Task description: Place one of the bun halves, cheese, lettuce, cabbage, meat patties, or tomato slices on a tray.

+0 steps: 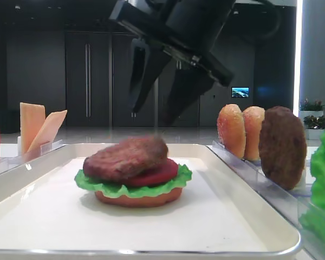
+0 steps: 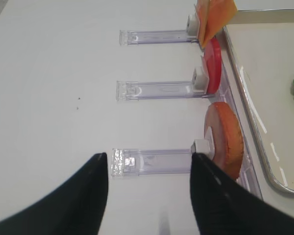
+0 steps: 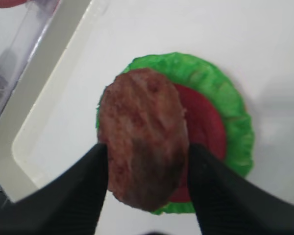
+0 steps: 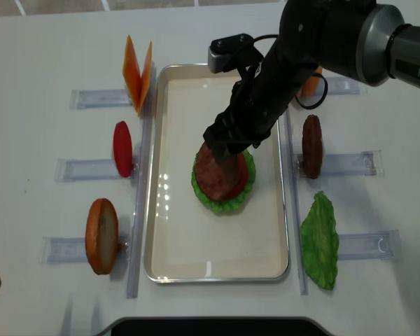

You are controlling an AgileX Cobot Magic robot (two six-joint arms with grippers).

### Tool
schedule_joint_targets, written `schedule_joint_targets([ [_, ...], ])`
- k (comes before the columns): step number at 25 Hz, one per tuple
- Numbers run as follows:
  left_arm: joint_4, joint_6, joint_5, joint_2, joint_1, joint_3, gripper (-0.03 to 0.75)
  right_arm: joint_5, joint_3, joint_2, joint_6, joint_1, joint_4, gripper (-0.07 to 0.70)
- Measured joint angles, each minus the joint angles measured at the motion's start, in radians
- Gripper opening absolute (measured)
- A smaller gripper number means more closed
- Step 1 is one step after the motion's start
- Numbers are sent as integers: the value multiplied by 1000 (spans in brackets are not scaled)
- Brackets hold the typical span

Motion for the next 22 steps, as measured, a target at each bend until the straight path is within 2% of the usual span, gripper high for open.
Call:
schedule_joint_targets([
  [3,0,0,0,0,0,0,408,72,-106,-26,137,0,-184,373],
  [5,0,0,0,0,0,0,408,153,-206,-45,252,0,-295,375],
  [8,0,0,0,0,0,0,408,274,-351,-65,351,0,-415,375],
  [11,0,0,0,0,0,0,408,316,-393,-70,394,-6,-511,375],
  [13,0,0,0,0,0,0,408,330,-395,-63,399,-44,-531,375],
  [16,0,0,0,0,0,0,408,333,-395,-56,394,-213,-550,375],
  [19,0,0,0,0,0,0,408,333,-395,-52,394,-460,-559,375],
  [22,0,0,0,0,0,0,408,337,-395,-52,378,-621,-558,375],
])
